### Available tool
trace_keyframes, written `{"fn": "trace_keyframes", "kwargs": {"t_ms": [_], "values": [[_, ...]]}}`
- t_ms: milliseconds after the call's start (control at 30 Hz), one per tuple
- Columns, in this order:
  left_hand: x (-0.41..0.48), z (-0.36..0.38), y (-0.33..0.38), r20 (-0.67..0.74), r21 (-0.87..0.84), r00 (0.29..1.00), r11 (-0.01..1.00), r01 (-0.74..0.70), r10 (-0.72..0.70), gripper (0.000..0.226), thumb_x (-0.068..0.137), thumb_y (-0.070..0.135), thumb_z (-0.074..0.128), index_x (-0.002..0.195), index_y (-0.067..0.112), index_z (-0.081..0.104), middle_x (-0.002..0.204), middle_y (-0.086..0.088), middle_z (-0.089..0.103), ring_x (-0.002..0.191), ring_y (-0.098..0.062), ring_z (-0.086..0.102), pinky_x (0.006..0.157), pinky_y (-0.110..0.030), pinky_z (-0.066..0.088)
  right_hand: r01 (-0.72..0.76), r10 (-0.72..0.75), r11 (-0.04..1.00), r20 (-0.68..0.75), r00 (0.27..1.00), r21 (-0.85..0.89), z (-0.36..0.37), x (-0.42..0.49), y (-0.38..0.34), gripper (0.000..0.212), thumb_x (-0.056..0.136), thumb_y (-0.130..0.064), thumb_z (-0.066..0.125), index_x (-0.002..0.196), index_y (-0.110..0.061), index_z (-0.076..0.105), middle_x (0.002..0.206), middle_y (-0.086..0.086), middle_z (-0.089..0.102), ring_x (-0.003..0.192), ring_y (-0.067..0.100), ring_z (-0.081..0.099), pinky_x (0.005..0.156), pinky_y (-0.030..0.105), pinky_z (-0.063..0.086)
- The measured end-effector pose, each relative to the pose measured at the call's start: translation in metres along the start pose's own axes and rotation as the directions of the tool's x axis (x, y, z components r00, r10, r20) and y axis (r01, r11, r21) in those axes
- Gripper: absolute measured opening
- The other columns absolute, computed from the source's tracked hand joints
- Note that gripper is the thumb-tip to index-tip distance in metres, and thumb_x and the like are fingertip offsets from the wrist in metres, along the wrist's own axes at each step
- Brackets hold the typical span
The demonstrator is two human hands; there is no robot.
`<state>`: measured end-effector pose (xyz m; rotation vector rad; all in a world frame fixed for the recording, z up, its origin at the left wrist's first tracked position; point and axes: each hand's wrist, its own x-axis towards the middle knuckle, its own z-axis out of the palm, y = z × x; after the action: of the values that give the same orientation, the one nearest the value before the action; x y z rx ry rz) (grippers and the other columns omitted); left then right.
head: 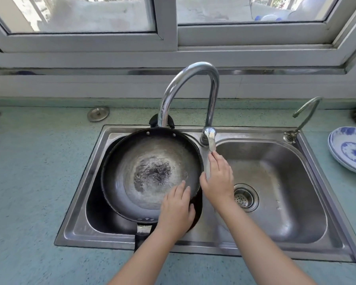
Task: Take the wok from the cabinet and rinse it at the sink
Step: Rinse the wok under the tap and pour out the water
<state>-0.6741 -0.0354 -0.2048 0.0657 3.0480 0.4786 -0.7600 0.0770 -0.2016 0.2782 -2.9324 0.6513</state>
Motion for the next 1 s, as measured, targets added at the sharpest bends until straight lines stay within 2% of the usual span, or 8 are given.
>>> {"fn": "trace_keyframes", "kwargs": {"t_ms": [200,300,367,500,600,700,800,1000], "values": [[-0.030,-0.010,-0.016,-0.032,0.018,0.995,0.996,0.092,-0.092,0.048,0.066,0.029,0.041,0.097,0.007,0.069,0.106,-0.013,0.071,0.090,-0.027,0.070,0.068,-0.034,0.058,-0.023,0.023,0.997,0.001,1.000,0.077,0.001,-0.035,-0.016,0.053,0.071,-0.028,0.043,0.109,0.002,0.065,0.114,0.017,0.066,0.103,0.035,0.065,0.084,0.050,0.052],[-0.051,-0.015,-0.026,-0.053,0.029,0.992,0.993,0.117,-0.116,0.040,0.061,0.022,0.064,0.096,0.005,0.069,0.104,-0.015,0.071,0.087,-0.029,0.070,0.065,-0.036,0.058,-0.025,0.028,0.995,-0.026,0.999,0.102,-0.001,-0.054,-0.028,0.044,0.076,-0.017,0.057,0.115,0.002,0.062,0.122,0.017,0.061,0.112,0.034,0.059,0.092,0.046,0.047],[-0.065,-0.016,-0.031,-0.054,0.024,0.989,0.990,0.141,-0.140,0.049,0.051,0.018,0.078,0.097,0.003,0.069,0.102,-0.017,0.071,0.085,-0.031,0.070,0.065,-0.038,0.058,-0.053,0.047,0.991,0.048,0.998,0.122,-0.001,-0.067,-0.036,0.047,0.083,-0.016,0.057,0.127,-0.001,0.053,0.136,0.013,0.050,0.128,0.028,0.045,0.105,0.041,0.036],[-0.095,-0.016,-0.041,-0.072,-0.005,0.981,0.984,0.179,-0.178,0.055,0.046,0.017,0.086,0.097,0.003,0.070,0.102,-0.018,0.071,0.086,-0.032,0.070,0.065,-0.040,0.058,-0.050,0.039,0.989,0.077,0.996,0.140,-0.001,-0.096,-0.054,0.047,0.084,-0.016,0.058,0.128,0.000,0.053,0.137,0.014,0.050,0.129,0.028,0.044,0.105,0.040,0.035],[-0.117,-0.013,-0.047,-0.110,-0.103,0.970,0.973,0.207,-0.218,0.052,0.064,0.017,0.077,0.112,0.001,0.064,0.120,-0.021,0.062,0.106,-0.035,0.062,0.083,-0.044,0.053,-0.050,0.037,0.987,0.088,0.995,0.155,-0.001,-0.118,-0.068,0.046,0.084,-0.014,0.057,0.127,0.001,0.053,0.134,0.014,0.051,0.127,0.029,0.046,0.103,0.038,0.037],[-0.137,-0.013,-0.048,-0.056,-0.216,0.962,0.944,0.250,-0.267,0.053,0.084,0.026,0.058,0.132,0.007,0.047,0.140,-0.013,0.043,0.129,-0.027,0.041,0.106,-0.037,0.034,-0.053,0.032,0.985,0.132,0.991,0.164,0.000,-0.137,-0.079,0.046,0.088,-0.017,0.054,0.131,-0.003,0.049,0.134,0.010,0.048,0.124,0.025,0.046,0.097,0.033,0.040],[-0.153,-0.011,-0.051,-0.031,-0.271,0.957,0.925,0.268,-0.287,0.056,0.085,0.032,0.054,0.135,0.011,0.041,0.138,-0.007,0.042,0.128,-0.022,0.038,0.107,-0.033,0.034,-0.092,0.050,0.976,0.204,0.978,0.200,0.003,-0.154,-0.088,0.043,0.089,-0.020,0.052,0.131,-0.007,0.048,0.128,0.007,0.047,0.118,0.021,0.048,0.090,0.027,0.042],[-0.175,-0.011,-0.054,0.116,-0.351,0.939,0.871,0.343,-0.323,0.056,0.086,0.030,0.054,0.135,0.012,0.036,0.125,-0.005,0.047,0.115,-0.021,0.046,0.093,-0.031,0.041,-0.148,0.056,0.960,0.355,0.933,0.238,0.007,-0.183,-0.105,0.043,0.090,-0.023,0.052,0.132,-0.011,0.047,0.125,0.005,0.047,0.110,0.018,0.052,0.087,0.024,0.041]]}}
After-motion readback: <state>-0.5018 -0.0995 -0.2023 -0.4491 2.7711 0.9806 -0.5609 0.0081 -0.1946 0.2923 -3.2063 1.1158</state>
